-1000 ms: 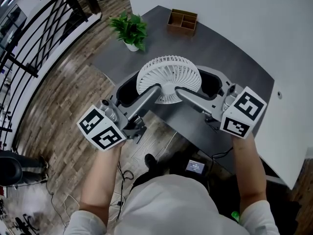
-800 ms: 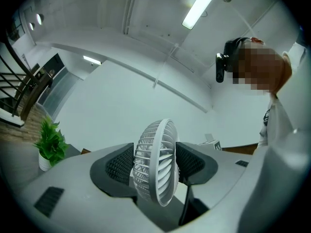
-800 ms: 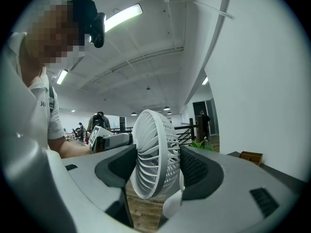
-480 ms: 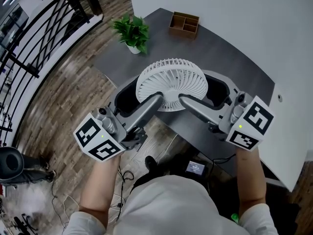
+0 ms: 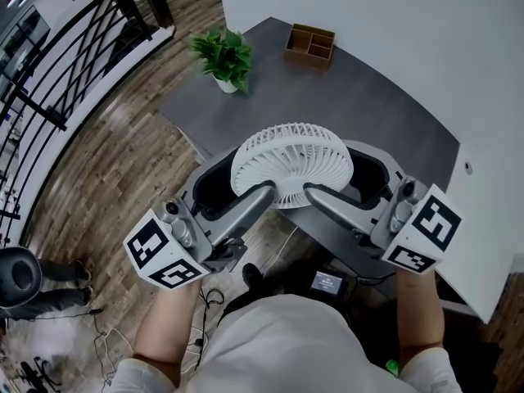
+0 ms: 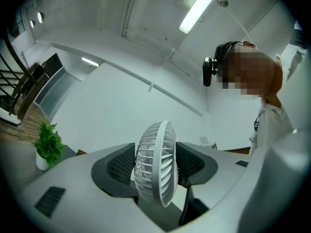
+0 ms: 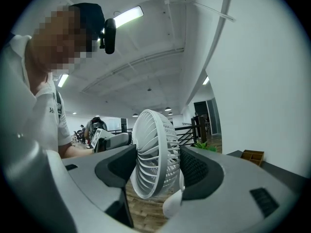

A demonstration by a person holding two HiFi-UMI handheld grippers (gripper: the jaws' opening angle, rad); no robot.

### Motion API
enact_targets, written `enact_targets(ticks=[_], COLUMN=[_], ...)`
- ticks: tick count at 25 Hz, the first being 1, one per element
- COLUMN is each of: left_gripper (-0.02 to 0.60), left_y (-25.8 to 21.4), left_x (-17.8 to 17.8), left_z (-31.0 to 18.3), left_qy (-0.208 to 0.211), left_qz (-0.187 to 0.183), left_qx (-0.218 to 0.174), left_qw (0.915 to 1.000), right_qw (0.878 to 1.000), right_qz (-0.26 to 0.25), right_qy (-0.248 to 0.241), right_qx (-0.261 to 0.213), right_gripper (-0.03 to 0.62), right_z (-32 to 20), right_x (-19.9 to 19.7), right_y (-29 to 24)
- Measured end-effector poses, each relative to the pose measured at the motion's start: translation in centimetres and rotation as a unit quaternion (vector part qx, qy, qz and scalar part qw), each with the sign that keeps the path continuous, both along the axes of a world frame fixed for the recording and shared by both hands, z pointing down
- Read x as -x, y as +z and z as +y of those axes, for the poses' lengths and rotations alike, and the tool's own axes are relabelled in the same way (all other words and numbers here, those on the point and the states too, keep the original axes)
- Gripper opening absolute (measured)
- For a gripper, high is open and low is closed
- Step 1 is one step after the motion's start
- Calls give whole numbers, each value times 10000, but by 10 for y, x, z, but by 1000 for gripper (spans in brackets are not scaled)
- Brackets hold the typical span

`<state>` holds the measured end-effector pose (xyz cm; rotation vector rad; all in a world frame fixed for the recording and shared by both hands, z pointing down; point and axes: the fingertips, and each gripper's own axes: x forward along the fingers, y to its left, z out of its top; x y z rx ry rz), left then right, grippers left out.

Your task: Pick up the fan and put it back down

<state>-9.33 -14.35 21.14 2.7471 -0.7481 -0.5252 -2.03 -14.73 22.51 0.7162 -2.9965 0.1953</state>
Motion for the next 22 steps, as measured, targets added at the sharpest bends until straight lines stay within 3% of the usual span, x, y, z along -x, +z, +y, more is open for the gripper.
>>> enact_targets(ticks=[17, 22], left_gripper=[278, 278], left_y=[14, 26], left_x=[-4, 1], left_z=[-7, 30], left_qy=[43, 60], left_qz=[-110, -156], left_qx=[298, 318], left_qw=[9995, 9994], right_qw=[9994, 9993], right_qz=[40, 59], right_qy=[17, 86], right_qx=[337, 363], right_gripper=[282, 282], right_z=[-5, 33], right_x=[-3, 2], right_y=[14, 25])
